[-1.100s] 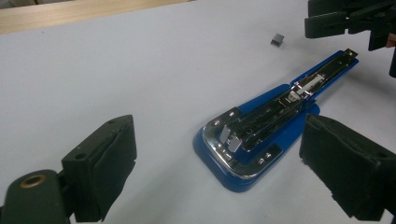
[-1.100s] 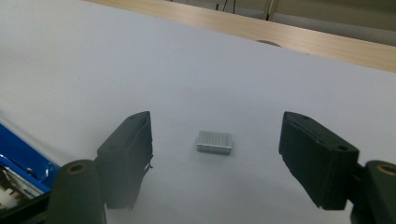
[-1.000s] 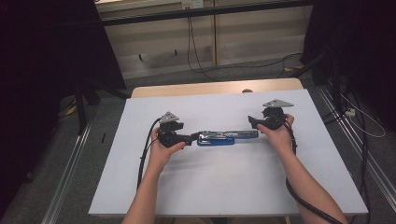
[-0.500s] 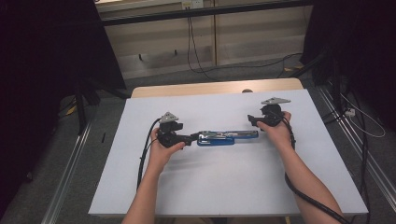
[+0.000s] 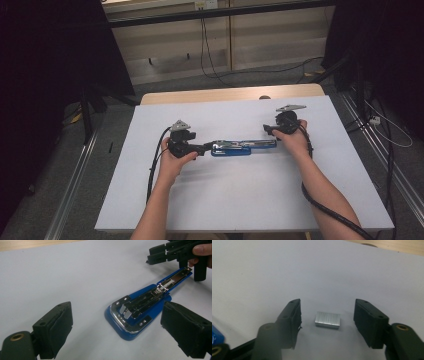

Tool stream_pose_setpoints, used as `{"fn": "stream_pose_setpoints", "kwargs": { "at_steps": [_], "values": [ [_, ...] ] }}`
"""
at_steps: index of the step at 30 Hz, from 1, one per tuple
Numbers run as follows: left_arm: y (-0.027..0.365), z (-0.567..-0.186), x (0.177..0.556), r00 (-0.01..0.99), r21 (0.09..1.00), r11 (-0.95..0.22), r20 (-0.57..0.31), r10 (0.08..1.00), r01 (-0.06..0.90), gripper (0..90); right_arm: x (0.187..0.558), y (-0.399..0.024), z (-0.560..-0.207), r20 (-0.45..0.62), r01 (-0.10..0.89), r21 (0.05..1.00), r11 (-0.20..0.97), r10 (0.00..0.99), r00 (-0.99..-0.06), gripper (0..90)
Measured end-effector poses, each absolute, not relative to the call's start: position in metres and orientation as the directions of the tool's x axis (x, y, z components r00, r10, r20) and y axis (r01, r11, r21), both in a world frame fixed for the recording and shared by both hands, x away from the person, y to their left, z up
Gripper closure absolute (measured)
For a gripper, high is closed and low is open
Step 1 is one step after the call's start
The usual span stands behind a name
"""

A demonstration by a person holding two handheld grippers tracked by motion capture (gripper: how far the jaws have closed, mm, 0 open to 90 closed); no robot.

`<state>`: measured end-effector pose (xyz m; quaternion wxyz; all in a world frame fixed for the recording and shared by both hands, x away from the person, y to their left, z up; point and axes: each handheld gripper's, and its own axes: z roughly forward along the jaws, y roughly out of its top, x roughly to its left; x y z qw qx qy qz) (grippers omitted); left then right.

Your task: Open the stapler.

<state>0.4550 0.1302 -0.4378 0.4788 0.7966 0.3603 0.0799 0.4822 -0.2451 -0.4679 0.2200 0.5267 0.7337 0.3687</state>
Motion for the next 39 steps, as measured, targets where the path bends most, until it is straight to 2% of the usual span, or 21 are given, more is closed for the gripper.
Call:
{"fn": "stream_pose_setpoints", "kwargs": {
  "at_steps": [8, 17, 20, 24, 27, 33, 39],
  "values": [
    [0.131, -0.438, 0.455, 0.73, 0.816, -0.283, -0.227, 0.645, 0.504, 10.9, 0.479, -0.246, -0.468, 0.084, 0.636, 0.751, 0.177, 0.93, -0.358, 50.1],
    [0.131, -0.438, 0.455, 0.729, 0.815, -0.283, -0.227, 0.646, 0.505, 10.9, 0.469, -0.246, -0.465, 0.113, 0.645, 0.737, 0.202, 0.904, -0.412, 63.4],
    [0.131, -0.438, 0.455, 0.728, 0.815, -0.284, -0.225, 0.648, 0.505, 10.8, 0.466, -0.246, -0.463, 0.118, 0.646, 0.734, 0.21, 0.897, -0.425, 65.4],
    [0.131, -0.438, 0.455, 0.727, 0.816, -0.28, -0.228, 0.648, 0.506, 10.9, 0.466, -0.247, -0.459, 0.067, 0.61, 0.754, 0.242, 0.896, -0.438, 60.0],
    [0.132, -0.439, 0.456, 0.728, 0.813, -0.282, -0.232, 0.645, 0.51, 10.9, 0.472, -0.249, -0.457, -0.007, 0.565, 0.761, 0.318, 0.875, -0.484, 54.6],
    [0.133, -0.439, 0.456, 0.726, 0.812, -0.281, -0.233, 0.647, 0.511, 10.9, 0.483, -0.242, -0.459, -0.017, 0.561, 0.744, 0.363, 0.85, -0.527, 50.4],
    [0.132, -0.439, 0.455, 0.728, 0.806, -0.289, -0.235, 0.644, 0.516, 10.8, 0.488, -0.241, -0.464, -0.006, 0.572, 0.723, 0.387, 0.831, -0.556, 51.6]
  ]
}}
